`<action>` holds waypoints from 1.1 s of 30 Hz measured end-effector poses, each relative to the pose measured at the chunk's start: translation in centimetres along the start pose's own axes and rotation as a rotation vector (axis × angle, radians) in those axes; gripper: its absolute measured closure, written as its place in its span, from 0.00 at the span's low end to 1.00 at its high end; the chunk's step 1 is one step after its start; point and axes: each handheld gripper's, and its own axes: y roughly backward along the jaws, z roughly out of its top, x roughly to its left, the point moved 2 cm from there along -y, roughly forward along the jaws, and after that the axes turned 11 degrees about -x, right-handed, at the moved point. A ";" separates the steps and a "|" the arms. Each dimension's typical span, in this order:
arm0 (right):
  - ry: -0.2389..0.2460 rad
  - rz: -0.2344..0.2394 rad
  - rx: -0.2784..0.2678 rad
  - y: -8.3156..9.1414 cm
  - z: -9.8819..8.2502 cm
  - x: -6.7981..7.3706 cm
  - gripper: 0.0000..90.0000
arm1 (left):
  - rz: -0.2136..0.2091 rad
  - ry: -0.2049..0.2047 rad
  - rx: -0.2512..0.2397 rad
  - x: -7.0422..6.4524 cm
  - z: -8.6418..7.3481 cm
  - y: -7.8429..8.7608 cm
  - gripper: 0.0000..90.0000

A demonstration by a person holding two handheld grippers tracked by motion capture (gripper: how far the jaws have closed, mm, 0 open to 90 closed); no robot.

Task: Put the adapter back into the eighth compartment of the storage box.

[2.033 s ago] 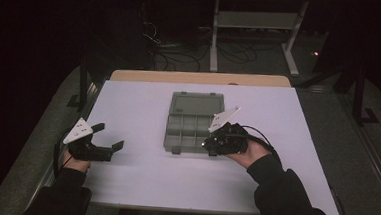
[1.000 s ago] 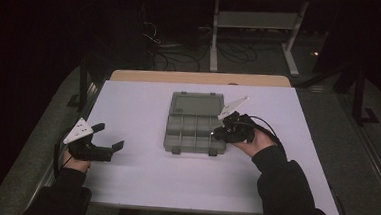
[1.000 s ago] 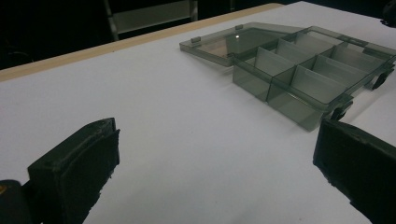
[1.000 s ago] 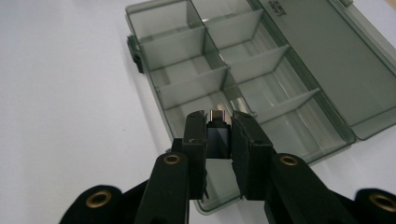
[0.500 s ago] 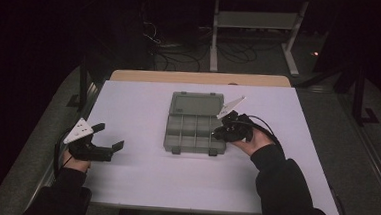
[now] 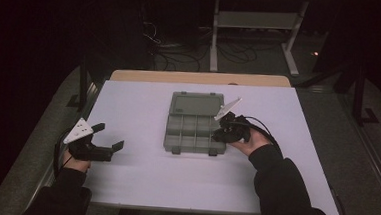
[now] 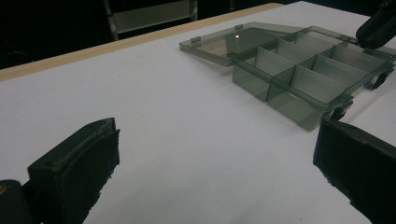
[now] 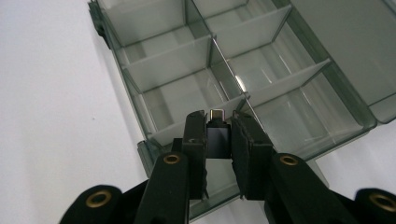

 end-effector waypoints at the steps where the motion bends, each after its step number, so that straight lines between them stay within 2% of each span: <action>1: -0.002 -0.002 0.003 -0.1 -0.1 0.0 0.83 | 0.000 0.000 0.000 0.0 0.0 0.0 0.00; 10: -0.012 -0.001 0.020 -0.4 -0.4 -0.2 0.83 | -0.001 0.000 0.001 0.0 0.0 0.0 0.00; 12: -0.005 -0.007 0.007 -0.4 -0.4 -0.1 0.77 | -0.001 0.000 0.000 0.0 0.0 0.0 0.00; 14: -0.004 -0.008 0.001 -0.3 -0.3 -0.1 0.75 | -0.001 -0.001 0.000 0.0 0.0 0.0 0.00; 19: -0.014 -0.029 -0.018 -0.2 -0.3 -0.1 0.61 | -0.001 -0.001 -0.001 0.0 0.0 0.0 0.00; 20: -0.014 -0.029 -0.018 -0.2 -0.3 -0.1 0.61 | -0.001 -0.001 -0.001 0.0 0.0 0.0 0.00; 24: -0.047 -0.037 -0.046 0.0 -0.4 -0.4 0.42 | -0.002 0.000 -0.002 0.0 0.0 0.0 0.00; 26: -0.064 -0.043 -0.046 0.1 -0.4 -0.5 0.38 | -0.002 -0.001 -0.002 0.0 0.0 0.0 0.00; 32: -0.083 -0.078 -0.059 0.4 -0.5 -0.7 0.16 | -0.002 -0.001 -0.002 -0.1 0.0 0.0 0.00; 33: -0.083 -0.078 -0.059 0.4 -0.5 -0.7 0.16 | -0.002 -0.001 -0.002 -0.1 0.0 0.0 0.00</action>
